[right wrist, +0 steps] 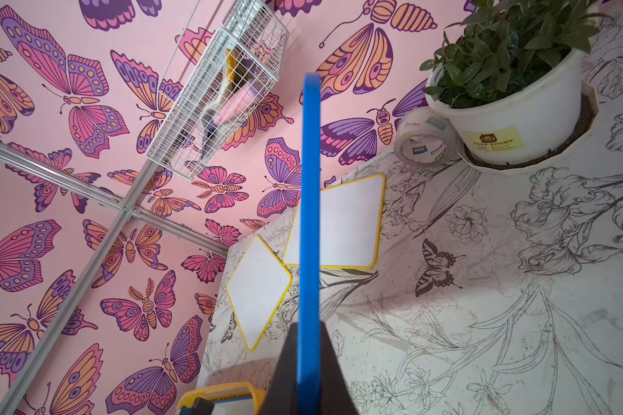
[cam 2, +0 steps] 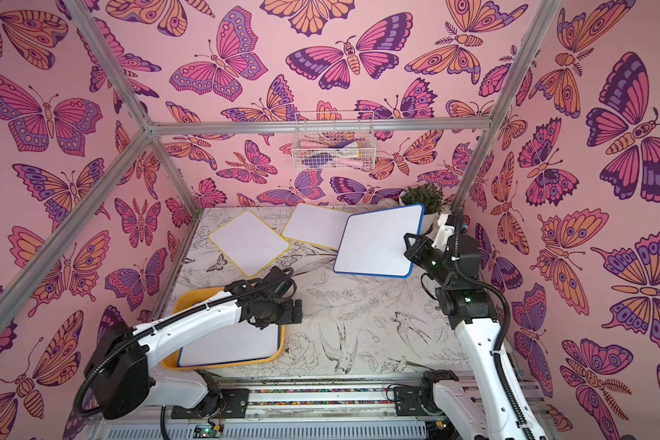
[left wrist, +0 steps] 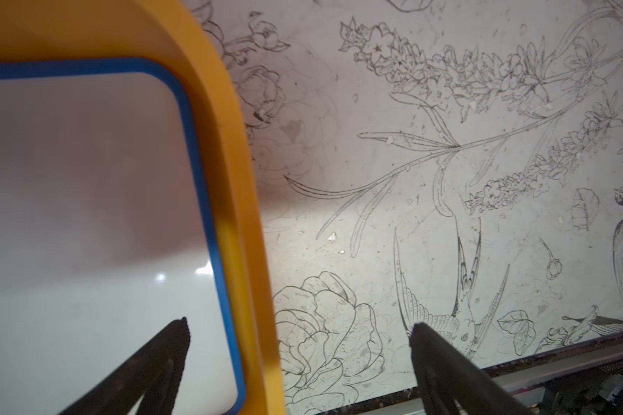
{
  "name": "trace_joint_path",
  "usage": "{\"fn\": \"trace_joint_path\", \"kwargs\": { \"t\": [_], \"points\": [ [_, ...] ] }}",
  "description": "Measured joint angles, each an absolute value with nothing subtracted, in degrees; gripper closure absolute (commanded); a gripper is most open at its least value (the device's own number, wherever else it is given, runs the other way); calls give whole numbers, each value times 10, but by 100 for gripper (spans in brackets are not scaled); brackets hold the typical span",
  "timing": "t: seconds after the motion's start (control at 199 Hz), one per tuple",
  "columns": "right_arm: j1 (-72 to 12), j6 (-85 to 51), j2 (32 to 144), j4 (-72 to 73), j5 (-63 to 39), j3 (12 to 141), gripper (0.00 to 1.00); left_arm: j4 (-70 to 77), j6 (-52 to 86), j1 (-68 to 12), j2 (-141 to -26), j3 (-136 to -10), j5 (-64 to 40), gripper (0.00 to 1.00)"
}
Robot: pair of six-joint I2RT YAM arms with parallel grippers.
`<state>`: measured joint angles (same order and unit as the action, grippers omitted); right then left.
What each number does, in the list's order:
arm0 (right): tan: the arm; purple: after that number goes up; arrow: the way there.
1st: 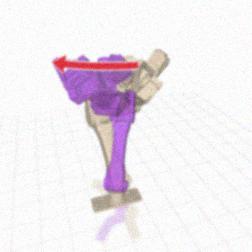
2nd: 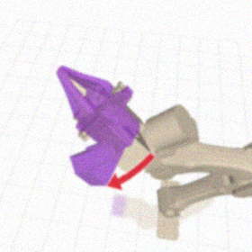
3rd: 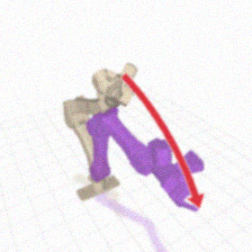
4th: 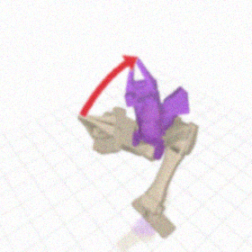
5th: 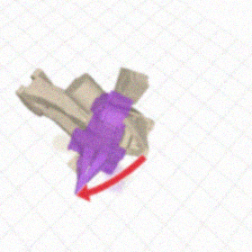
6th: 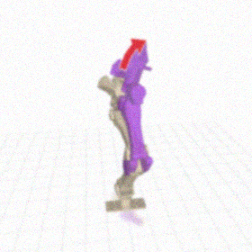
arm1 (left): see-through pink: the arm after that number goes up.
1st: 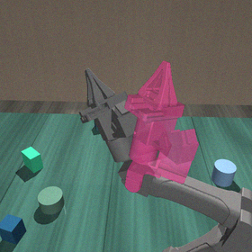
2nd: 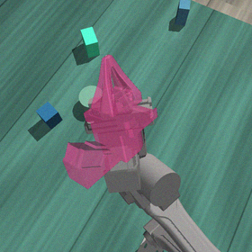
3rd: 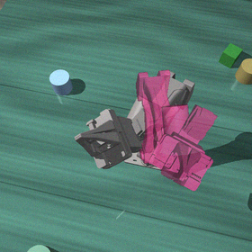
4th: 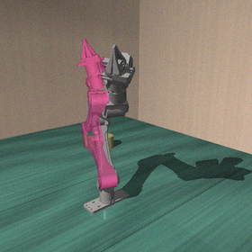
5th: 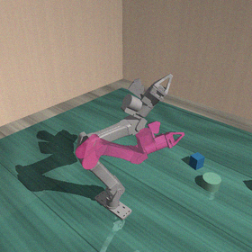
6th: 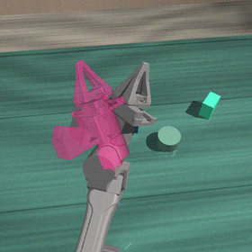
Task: Put the whiteboard into the storage box
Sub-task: Move the storage box to the center of the board.
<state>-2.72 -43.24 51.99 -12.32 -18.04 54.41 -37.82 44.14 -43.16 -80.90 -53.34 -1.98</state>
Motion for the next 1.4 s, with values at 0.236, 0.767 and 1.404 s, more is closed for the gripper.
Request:
{"fn": "trace_joint_path", "kwargs": {
  "t": [0.236,0.767,1.404],
  "points": [
    [-27,-418,518,-189,-159,565,100,-355,450,-469,-931,-624,-31,3],
    [-24,-338,518,-283,-81,653,100,-263,415,-524,-1010,-792,-112,2],
    [-68,-418,525,-195,-201,597,100,-422,338,-282,-692,-633,-107,1]
  ]
}}
